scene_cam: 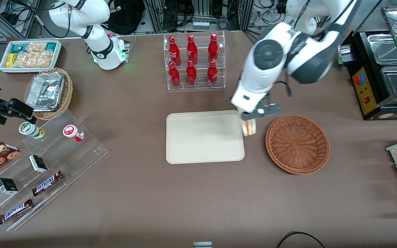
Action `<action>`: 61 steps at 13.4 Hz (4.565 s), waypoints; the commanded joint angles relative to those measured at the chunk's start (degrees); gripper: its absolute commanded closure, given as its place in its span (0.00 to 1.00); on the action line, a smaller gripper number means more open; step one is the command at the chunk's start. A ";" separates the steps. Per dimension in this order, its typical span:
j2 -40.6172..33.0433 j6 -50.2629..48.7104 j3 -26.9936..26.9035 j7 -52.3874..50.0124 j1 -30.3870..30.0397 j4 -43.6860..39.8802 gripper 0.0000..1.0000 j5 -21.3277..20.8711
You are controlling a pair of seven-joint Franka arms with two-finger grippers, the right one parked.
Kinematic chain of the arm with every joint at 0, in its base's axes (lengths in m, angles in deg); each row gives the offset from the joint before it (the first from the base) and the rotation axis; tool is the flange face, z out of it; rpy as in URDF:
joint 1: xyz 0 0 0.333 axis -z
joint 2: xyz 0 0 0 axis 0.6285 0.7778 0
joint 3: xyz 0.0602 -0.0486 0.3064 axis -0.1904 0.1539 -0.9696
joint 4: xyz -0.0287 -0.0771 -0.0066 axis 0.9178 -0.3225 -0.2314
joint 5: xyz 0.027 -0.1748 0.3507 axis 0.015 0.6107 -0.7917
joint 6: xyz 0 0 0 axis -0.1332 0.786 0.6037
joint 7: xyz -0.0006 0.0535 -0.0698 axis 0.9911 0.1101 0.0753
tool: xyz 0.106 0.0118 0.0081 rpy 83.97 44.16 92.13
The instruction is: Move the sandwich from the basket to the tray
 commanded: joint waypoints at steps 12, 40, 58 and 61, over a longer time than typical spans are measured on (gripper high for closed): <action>26.56 20.77 -2.26 -13.96 15.21 -8.08 0.93 -22.06; -11.39 -10.30 -32.83 -0.76 17.94 -7.72 0.00 -2.49; -13.42 -14.28 -27.77 40.00 -4.03 -6.23 0.00 4.22; -15.44 -14.28 -27.59 42.62 -5.35 -5.18 0.00 4.82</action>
